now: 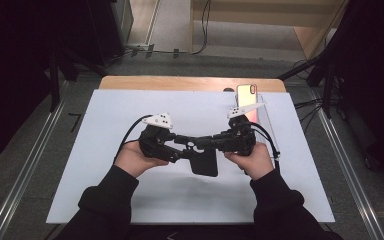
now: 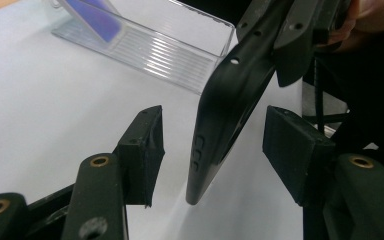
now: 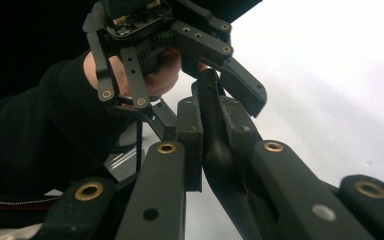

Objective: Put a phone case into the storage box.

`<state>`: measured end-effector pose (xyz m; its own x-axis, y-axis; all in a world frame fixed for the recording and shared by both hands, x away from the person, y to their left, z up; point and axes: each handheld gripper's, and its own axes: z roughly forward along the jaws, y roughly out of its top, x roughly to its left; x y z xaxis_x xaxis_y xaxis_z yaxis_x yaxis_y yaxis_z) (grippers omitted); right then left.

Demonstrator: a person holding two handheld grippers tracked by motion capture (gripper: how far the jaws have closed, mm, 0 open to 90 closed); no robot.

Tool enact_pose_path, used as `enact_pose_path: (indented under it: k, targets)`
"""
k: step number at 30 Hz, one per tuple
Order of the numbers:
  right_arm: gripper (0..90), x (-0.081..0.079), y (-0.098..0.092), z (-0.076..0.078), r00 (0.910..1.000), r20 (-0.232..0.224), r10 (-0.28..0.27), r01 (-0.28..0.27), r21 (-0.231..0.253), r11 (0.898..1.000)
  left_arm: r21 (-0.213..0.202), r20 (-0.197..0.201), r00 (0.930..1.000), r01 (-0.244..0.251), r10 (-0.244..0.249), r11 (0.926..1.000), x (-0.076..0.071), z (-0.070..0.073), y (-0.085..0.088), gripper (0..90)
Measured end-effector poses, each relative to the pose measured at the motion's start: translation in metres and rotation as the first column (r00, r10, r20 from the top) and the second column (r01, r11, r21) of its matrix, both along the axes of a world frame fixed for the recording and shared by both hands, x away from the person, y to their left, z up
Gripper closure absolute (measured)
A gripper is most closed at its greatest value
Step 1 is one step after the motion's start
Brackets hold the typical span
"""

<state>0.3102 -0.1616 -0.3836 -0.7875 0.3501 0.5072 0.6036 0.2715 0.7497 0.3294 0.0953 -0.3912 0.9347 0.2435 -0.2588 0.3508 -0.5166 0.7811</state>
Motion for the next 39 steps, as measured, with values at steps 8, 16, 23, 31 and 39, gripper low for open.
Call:
enact_pose_path:
  k: [8, 16, 23, 31, 39]
  targets:
    - [78.9, 0.002, 0.0, -0.002, 0.9999, -0.015, 0.008, -0.008, 0.022, 1.0, -0.016, -0.006, 0.9984, 0.055, -0.056, 0.9983, 0.003, -0.003, -0.004, 63.4]
    - [76.6, 0.003, 0.0, -0.003, 0.9988, -0.032, 0.038, -0.036, 0.036, 0.999, -0.022, -0.029, 0.9928, 0.115, -0.116, 0.9931, 0.004, -0.005, 0.001, 75.0]
    - [59.0, 0.0, 0.002, -0.002, 0.9999, 0.012, 0.001, -0.001, 0.02, 1.0, -0.007, -0.041, 0.9903, 0.133, -0.133, 0.9911, 0.002, -0.004, 0.0, 76.9]
    - [30.0, -0.002, 0.0, 0.0, 0.9916, 0.103, -0.078, 0.077, 0.017, 0.997, 0.029, -0.081, 0.9958, 0.044, -0.042, 0.9986, 0.004, 0.0, 0.01, 76.9]
    - [24.5, -0.001, -0.002, -0.006, 0.9793, 0.149, -0.137, 0.141, -0.02, 0.99, 0.061, -0.1, 0.9906, -0.088, 0.094, 0.9943, 0.005, 0.011, 0.02, 76.7]
